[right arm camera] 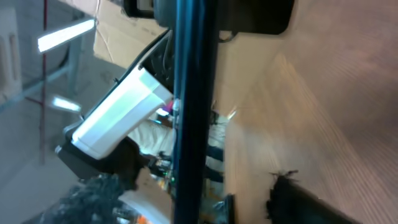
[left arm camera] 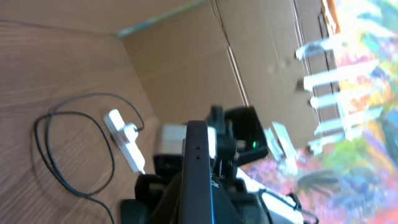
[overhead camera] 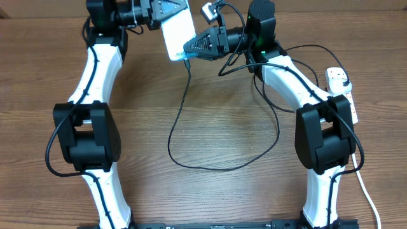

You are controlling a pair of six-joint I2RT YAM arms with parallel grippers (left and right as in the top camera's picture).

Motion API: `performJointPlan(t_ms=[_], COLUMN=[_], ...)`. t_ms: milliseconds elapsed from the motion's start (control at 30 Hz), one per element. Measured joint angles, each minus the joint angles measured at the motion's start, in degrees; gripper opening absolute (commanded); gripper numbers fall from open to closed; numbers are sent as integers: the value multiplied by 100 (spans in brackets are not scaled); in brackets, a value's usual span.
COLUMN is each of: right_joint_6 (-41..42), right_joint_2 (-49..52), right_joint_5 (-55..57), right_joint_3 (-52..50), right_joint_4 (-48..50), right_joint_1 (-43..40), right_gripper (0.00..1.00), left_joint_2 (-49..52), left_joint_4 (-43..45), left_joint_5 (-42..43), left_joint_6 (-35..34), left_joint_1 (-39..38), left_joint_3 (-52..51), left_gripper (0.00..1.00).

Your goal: Plug charger to phone and switch on socket

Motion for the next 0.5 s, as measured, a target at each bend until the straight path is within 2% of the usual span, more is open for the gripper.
performJointPlan(t_ms=[33,500], right_joint_6=[-13,-9], right_joint_2=[0,0], right_joint_5=[7,20], right_joint_3=[0,0], right_joint_4=[61,50], right_joint_1=[-2,-509], right_gripper=[100,100], left_joint_2=[0,0], left_joint_4=[0,7], left_joint_5=[35,125], left_joint_6=[42,103], left_joint_1=[-15,125], left_joint_3=[0,0], left_gripper=[4,4])
